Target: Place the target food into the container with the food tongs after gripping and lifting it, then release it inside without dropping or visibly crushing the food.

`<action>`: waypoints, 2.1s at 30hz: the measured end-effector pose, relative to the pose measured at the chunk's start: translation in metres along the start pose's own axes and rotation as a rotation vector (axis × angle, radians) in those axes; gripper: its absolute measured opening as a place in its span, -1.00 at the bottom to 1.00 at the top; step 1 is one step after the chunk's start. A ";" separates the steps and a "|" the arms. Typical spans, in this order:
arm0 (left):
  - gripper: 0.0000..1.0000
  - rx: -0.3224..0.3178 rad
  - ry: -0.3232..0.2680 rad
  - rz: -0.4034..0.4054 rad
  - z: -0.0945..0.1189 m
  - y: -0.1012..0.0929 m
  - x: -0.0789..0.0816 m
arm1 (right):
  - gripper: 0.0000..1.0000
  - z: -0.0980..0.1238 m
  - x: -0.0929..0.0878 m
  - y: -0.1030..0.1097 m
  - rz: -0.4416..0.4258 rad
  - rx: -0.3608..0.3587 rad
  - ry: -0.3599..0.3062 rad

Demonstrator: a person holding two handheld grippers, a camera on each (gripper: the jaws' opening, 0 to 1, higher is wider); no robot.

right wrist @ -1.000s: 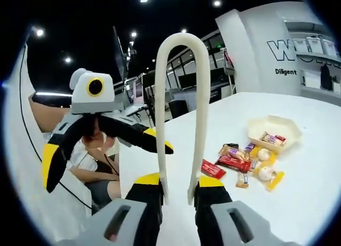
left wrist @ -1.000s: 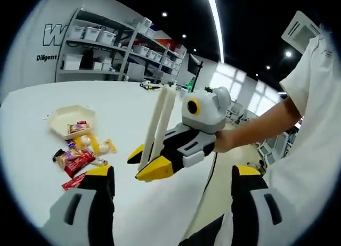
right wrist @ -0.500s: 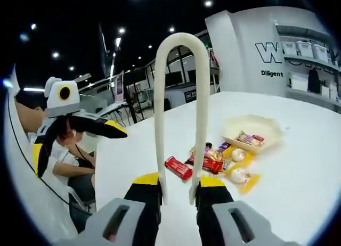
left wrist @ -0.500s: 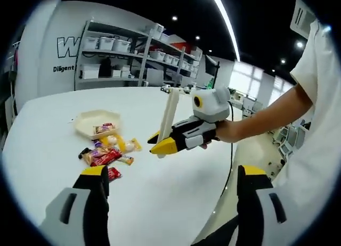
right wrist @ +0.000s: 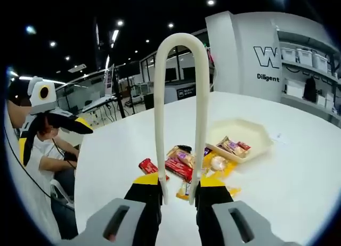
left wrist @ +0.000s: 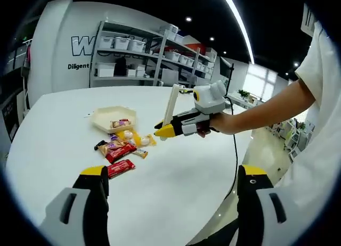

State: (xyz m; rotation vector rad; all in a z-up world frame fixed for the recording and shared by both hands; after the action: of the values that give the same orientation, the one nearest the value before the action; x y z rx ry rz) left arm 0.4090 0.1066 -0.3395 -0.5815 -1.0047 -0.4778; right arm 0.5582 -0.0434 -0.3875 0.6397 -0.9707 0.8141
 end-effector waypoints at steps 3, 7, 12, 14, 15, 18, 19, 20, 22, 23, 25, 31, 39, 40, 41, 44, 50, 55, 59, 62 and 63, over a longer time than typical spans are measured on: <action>0.98 0.026 0.000 0.017 0.003 0.003 -0.003 | -0.64 -0.007 0.003 -0.009 0.013 -0.014 0.009; 0.98 0.033 -0.003 0.026 0.004 0.003 -0.004 | -0.64 -0.013 0.005 -0.017 0.024 -0.027 0.011; 0.98 0.036 -0.004 0.031 0.005 0.001 -0.003 | -0.64 -0.022 0.003 -0.025 0.055 -0.038 0.022; 0.98 0.036 -0.005 0.033 0.006 0.001 -0.003 | -0.64 -0.025 0.002 -0.027 0.060 -0.039 0.024; 0.98 0.038 -0.005 0.034 0.006 0.001 -0.003 | -0.64 -0.027 0.001 -0.028 0.063 -0.039 0.026; 0.98 0.044 -0.004 0.037 0.008 0.002 -0.003 | -0.64 -0.033 -0.001 -0.032 0.093 -0.043 0.031; 0.98 0.047 -0.001 0.039 0.009 0.003 -0.003 | -0.64 -0.034 -0.002 -0.034 0.105 -0.043 0.028; 0.98 0.047 0.000 0.039 0.009 0.003 -0.002 | -0.64 -0.036 -0.002 -0.036 0.127 -0.044 0.022; 0.98 0.052 0.003 0.041 0.011 0.005 -0.002 | -0.64 -0.039 -0.002 -0.038 0.129 -0.045 0.022; 0.98 0.054 0.005 0.042 0.011 0.005 -0.002 | -0.63 -0.040 -0.003 -0.041 0.133 -0.043 0.015; 0.98 0.060 0.007 0.046 0.012 0.007 -0.002 | -0.63 -0.042 -0.005 -0.045 0.154 -0.047 0.009; 0.98 0.073 0.019 0.061 0.013 0.009 -0.005 | -0.62 -0.047 -0.009 -0.056 0.144 -0.046 -0.018; 0.98 0.073 0.056 0.070 0.010 0.009 -0.009 | -0.60 -0.062 -0.013 -0.063 0.103 -0.039 -0.064; 0.98 0.073 0.059 0.074 0.010 0.010 -0.010 | -0.60 -0.064 -0.016 -0.063 0.093 -0.036 -0.063; 0.98 0.074 0.067 0.078 0.011 0.010 -0.011 | -0.60 -0.065 -0.018 -0.063 0.095 -0.037 -0.061; 0.98 0.078 0.078 0.077 0.011 0.011 -0.013 | -0.58 -0.066 -0.019 -0.063 0.095 -0.025 -0.086; 0.97 0.077 0.076 0.079 0.007 0.011 -0.008 | -0.55 -0.062 -0.020 -0.063 0.079 -0.010 -0.097; 0.97 0.065 0.069 0.073 0.002 0.010 -0.004 | -0.54 -0.057 -0.024 -0.059 0.077 0.012 -0.095; 0.96 0.060 0.064 0.065 0.002 0.009 -0.002 | -0.54 -0.050 -0.017 -0.057 0.095 0.022 -0.125; 0.96 0.059 0.063 0.069 0.002 0.009 -0.003 | -0.53 -0.051 -0.021 -0.058 0.117 0.035 -0.105; 0.96 0.060 0.063 0.068 0.003 0.008 -0.003 | -0.53 -0.051 -0.023 -0.059 0.122 0.036 -0.098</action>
State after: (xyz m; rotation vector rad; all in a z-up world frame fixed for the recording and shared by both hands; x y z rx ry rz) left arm 0.4111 0.1151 -0.3427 -0.5421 -0.9330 -0.4022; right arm 0.6227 -0.0426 -0.4365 0.6608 -1.0942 0.9167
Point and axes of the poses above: the point that each gripper's makers call its tool centre point, and the gripper's own axes: z roughly backward along the fingers, y roughly to its left, x roughly out of its top, the point moved 5 cm from there along z, roughly backward along the fingers, and after that the axes turned 1 degree about y, right-handed, at the moved point
